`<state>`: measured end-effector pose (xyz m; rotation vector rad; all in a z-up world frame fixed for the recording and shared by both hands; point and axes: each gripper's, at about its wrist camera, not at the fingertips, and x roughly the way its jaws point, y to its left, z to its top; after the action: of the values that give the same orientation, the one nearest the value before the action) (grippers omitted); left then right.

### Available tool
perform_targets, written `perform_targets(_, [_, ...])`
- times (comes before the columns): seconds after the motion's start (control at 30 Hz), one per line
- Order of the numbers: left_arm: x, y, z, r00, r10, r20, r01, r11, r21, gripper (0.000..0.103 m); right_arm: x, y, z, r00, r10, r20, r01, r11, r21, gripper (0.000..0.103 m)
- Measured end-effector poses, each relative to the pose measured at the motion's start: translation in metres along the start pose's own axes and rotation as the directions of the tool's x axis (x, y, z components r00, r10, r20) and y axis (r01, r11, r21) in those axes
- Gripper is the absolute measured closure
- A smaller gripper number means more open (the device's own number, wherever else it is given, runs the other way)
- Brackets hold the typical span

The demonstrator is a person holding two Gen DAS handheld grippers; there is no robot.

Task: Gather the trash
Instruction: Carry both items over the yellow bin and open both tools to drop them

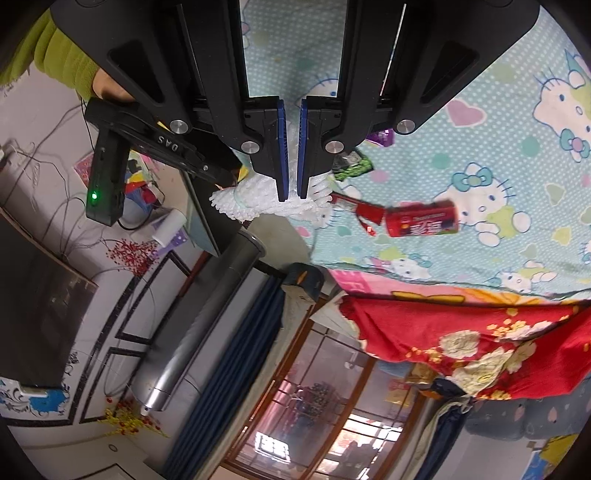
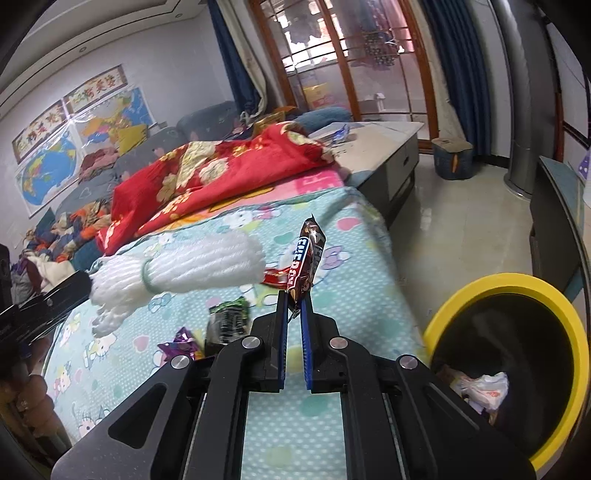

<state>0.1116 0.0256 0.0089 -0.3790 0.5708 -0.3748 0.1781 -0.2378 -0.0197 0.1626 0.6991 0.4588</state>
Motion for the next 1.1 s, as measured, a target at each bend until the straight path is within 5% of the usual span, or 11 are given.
perform_targets(1.1, [0.064,-0.098,-0.028,0.986,-0.094,-0.140,0.117,0.979,0.169,0.101,-0.071,-0.123,-0.011,0.974,-0.207,0.091,0.181,0.956,0.229,0.096])
